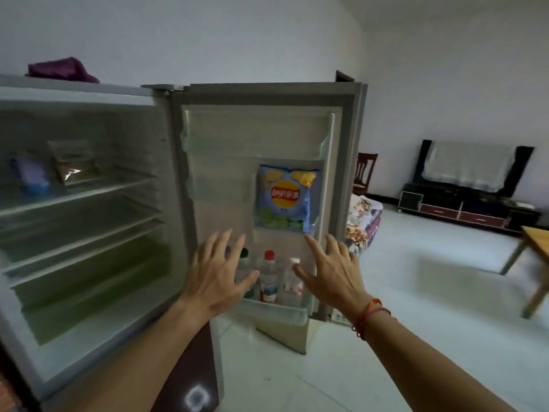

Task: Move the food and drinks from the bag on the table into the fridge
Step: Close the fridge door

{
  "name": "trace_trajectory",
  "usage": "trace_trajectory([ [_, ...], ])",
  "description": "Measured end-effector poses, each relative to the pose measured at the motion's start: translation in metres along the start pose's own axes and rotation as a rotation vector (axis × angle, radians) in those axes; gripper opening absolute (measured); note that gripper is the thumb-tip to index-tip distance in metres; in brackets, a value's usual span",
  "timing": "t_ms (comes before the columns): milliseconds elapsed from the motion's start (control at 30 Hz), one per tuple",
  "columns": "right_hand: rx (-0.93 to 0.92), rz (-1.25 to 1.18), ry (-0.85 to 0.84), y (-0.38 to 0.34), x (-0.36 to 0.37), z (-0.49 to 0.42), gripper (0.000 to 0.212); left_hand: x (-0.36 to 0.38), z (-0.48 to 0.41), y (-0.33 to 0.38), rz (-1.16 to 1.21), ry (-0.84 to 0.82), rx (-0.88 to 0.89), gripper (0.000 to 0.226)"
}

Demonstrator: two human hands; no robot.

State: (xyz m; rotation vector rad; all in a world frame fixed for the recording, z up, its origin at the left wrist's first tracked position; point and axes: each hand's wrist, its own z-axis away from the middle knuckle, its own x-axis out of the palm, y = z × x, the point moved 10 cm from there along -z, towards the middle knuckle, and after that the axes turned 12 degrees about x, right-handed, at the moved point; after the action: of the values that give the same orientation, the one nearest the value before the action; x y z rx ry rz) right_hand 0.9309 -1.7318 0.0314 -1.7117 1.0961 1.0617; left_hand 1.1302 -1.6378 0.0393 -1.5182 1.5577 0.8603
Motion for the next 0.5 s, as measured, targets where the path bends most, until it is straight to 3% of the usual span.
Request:
trace_trajectory([
  [267, 0.155, 0.015, 0.015, 0.082, 0.008, -0.023, 0.084, 0.026, -0.08, 0.077, 0.023, -0.016, 0.206, 0.084],
  [500, 0.247, -0.092, -0.066, 0.118, 0.053, -0.061, 0.087, 0.028, -0.149, 0.143, -0.135, 0.06, 0.48, 0.081],
])
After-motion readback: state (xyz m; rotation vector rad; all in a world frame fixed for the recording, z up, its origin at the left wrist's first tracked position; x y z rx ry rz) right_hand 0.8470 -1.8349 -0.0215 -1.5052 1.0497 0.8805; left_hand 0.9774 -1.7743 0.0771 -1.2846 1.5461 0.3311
